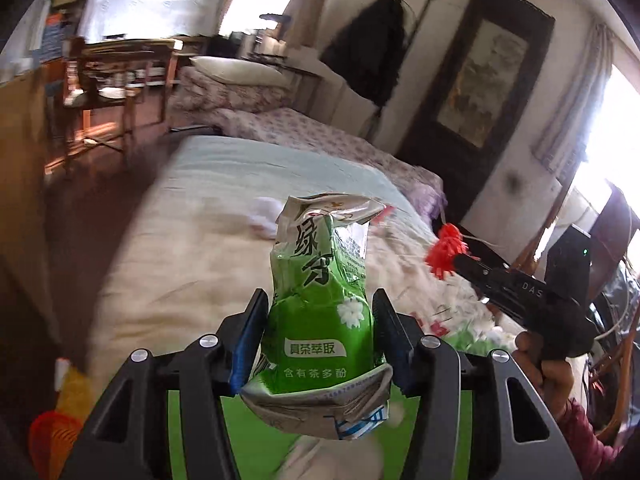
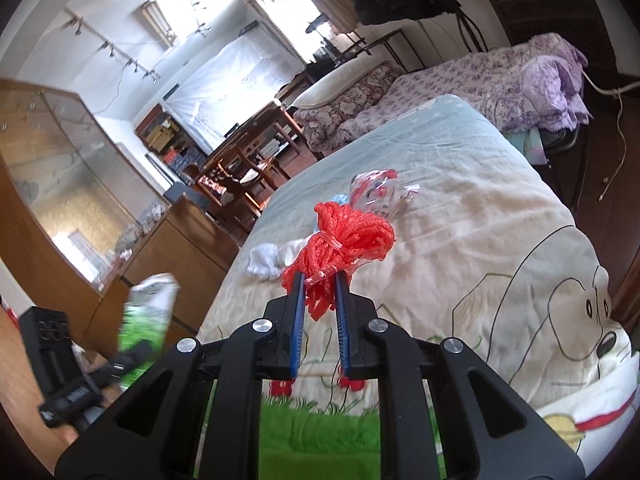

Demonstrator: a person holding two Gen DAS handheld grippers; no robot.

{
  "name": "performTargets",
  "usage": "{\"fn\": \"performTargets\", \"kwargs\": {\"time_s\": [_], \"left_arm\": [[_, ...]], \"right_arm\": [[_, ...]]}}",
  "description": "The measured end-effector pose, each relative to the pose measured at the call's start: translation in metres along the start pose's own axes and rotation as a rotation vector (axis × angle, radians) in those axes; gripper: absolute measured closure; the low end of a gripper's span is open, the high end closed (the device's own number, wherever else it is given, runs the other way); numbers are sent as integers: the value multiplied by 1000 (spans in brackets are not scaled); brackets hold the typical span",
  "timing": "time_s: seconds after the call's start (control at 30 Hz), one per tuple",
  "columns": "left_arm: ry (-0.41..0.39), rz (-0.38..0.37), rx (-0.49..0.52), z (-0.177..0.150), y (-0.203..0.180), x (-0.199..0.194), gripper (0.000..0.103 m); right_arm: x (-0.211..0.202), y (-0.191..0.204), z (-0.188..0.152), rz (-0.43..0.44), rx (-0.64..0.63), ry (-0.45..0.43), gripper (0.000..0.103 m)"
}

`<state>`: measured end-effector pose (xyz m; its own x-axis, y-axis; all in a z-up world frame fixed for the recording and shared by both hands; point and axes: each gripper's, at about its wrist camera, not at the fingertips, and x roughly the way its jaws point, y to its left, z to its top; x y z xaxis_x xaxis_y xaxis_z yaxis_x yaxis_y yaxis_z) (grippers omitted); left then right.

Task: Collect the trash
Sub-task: 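Carry bag and yarn to the wastebasket and open both grippers over it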

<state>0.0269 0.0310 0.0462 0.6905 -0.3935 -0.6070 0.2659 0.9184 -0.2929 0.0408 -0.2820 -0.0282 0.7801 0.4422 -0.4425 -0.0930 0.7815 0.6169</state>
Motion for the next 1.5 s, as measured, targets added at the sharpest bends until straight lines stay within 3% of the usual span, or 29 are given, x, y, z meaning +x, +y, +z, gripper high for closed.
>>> {"fn": "performTargets", "kwargs": {"time_s": [0.27, 0.5, 0.83, 0.97, 1.13, 1.3, 1.5], "left_arm": [[-93, 211, -110, -34, 83, -112, 49], [-64, 405, -239, -102, 153, -171, 49], [60, 477, -391, -173, 231, -168, 48], [67, 489, -407, -181, 240, -164, 33], [50, 512, -423, -183, 242, -168, 24], [13, 562, -431, -178, 240, -180, 16], [-17, 653, -423, -176, 244, -197, 8]], "right_arm": [[-6, 14, -20, -28, -81, 22, 87], [-5, 27, -35, -64, -149, 51, 87], [-2, 35, -48, -105, -188, 91, 87], [-1, 38, -51, -120, -193, 97, 87], [-3, 46, -57, -117, -198, 99, 87], [-6, 82, -68, -52, -258, 113, 87], [-11, 160, -92, 104, -412, 156, 87]]}}
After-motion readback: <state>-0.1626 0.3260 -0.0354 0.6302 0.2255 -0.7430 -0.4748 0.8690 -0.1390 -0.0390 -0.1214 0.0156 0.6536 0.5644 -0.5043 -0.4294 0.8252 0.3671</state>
